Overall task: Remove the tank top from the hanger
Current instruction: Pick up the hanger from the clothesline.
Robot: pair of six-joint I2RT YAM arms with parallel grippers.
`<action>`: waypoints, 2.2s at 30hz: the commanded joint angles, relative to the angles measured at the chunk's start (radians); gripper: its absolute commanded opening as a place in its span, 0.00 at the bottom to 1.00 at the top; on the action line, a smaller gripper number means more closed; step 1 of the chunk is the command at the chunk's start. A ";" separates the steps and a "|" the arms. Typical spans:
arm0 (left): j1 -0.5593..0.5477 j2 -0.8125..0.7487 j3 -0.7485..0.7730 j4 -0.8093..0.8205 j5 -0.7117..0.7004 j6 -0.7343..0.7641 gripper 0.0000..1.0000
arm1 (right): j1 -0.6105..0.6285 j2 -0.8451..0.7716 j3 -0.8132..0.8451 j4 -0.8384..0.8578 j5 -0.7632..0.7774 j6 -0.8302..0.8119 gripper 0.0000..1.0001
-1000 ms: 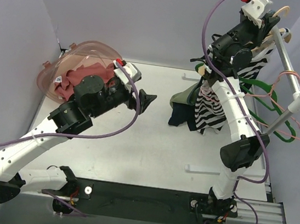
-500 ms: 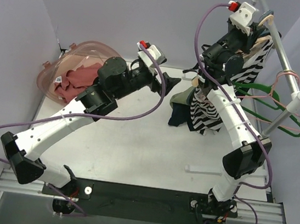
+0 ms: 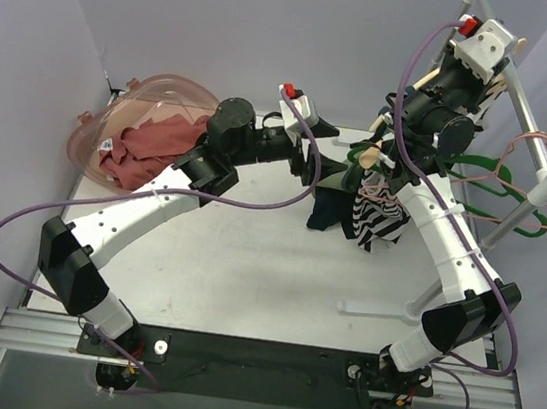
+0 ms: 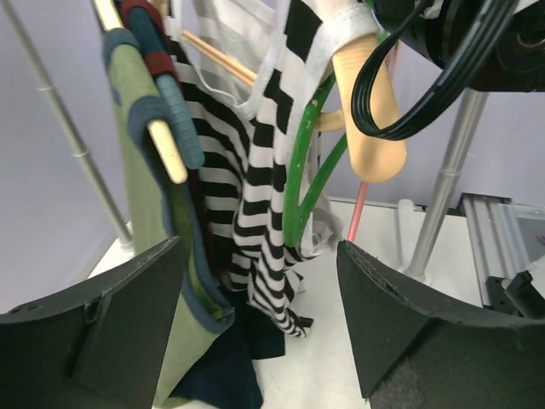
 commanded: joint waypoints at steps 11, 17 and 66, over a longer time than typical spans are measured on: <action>-0.016 0.107 0.087 0.157 0.196 -0.131 0.34 | -0.028 -0.094 -0.057 -0.061 -0.015 0.170 0.00; -0.019 0.107 0.099 0.142 0.187 -0.136 0.00 | -0.038 -0.085 -0.056 -0.075 -0.022 0.196 0.00; -0.086 0.130 0.132 0.066 0.153 -0.104 0.00 | -0.075 0.001 0.121 -0.352 0.041 0.514 0.00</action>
